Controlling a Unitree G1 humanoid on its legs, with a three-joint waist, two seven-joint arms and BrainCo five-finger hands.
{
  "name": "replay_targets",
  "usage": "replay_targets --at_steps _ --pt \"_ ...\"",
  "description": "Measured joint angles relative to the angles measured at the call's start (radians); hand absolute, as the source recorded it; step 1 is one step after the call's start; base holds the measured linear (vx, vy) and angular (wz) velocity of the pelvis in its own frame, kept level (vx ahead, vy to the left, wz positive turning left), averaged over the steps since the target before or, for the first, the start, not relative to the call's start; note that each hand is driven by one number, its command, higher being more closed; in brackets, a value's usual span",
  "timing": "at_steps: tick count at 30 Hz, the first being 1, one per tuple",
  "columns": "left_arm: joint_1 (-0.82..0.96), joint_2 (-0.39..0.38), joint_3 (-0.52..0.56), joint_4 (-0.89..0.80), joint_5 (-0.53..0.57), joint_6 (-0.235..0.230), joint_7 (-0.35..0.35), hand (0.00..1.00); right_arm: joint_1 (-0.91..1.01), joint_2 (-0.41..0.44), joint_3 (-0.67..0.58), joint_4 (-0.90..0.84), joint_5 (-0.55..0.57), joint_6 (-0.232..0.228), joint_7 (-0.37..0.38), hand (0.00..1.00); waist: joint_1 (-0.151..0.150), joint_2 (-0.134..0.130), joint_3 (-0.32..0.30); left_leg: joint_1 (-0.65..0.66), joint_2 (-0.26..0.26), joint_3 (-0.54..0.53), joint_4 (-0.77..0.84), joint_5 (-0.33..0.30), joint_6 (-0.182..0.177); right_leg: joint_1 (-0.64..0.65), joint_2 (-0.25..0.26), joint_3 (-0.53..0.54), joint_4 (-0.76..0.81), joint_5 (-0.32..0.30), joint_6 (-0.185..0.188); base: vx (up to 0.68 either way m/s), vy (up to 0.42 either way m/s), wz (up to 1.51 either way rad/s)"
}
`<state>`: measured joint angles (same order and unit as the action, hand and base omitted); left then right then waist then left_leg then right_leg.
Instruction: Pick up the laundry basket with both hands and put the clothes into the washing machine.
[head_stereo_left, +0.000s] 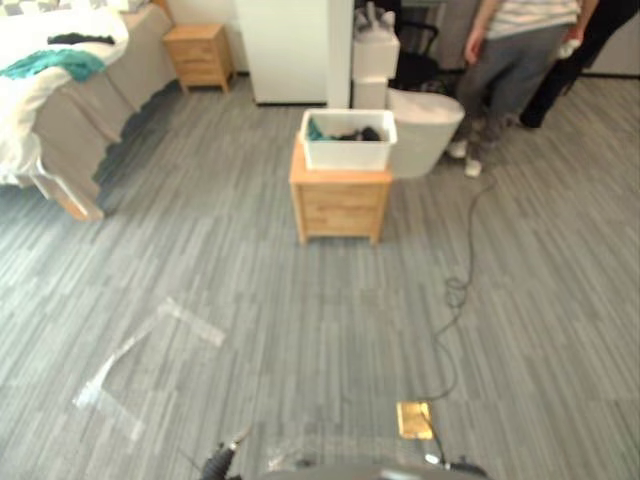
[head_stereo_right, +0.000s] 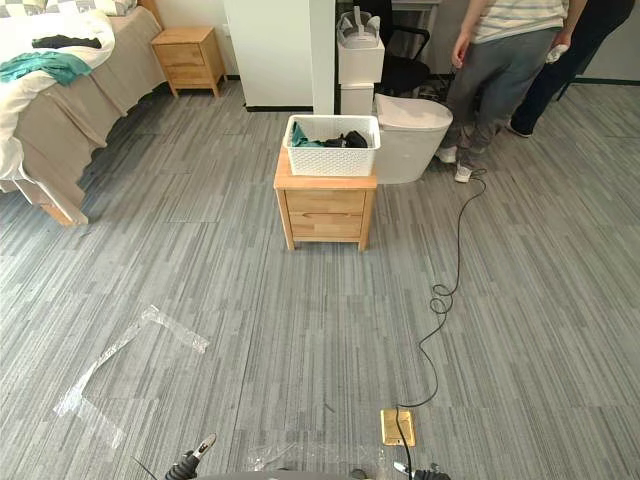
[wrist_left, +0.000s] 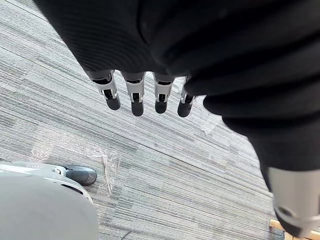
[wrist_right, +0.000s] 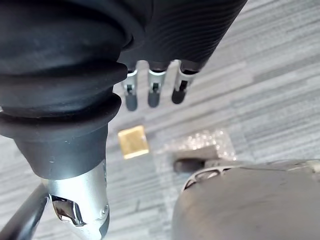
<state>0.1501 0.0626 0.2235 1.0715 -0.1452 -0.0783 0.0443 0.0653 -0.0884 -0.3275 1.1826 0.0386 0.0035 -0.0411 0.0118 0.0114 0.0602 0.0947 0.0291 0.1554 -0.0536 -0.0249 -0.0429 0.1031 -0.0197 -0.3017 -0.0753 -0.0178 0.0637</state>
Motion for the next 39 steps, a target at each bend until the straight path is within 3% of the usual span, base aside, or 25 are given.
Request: replay_targets --at_steps 2,21,39 --pt "-0.002 -0.003 0.011 0.000 0.000 0.000 -0.001 0.00 -0.007 0.003 -0.016 -0.002 0.000 -0.001 0.001 0.00 0.001 -0.002 0.007 0.012 0.000 0.008 0.000 -0.005 -0.007 0.008 -0.002 0.001 0.001 -0.006 0.019 -0.02 0.014 -0.05" --pt "-0.002 -0.013 0.022 0.000 -0.001 -0.007 0.003 0.00 -0.008 0.005 -0.016 -0.019 0.000 0.000 0.001 0.00 0.001 0.003 0.014 0.012 0.002 0.012 0.001 -0.009 -0.011 0.005 -0.002 0.000 0.000 -0.004 0.014 -0.04 0.000 -0.01" --pt "-0.003 0.001 0.022 0.000 -0.013 -0.008 0.004 0.00 -0.009 0.011 0.013 -0.021 0.007 0.000 0.001 0.00 0.001 -0.020 0.021 0.005 0.001 0.013 0.001 -0.009 -0.010 0.005 0.002 -0.002 -0.018 0.008 -0.004 -0.01 0.000 0.00"
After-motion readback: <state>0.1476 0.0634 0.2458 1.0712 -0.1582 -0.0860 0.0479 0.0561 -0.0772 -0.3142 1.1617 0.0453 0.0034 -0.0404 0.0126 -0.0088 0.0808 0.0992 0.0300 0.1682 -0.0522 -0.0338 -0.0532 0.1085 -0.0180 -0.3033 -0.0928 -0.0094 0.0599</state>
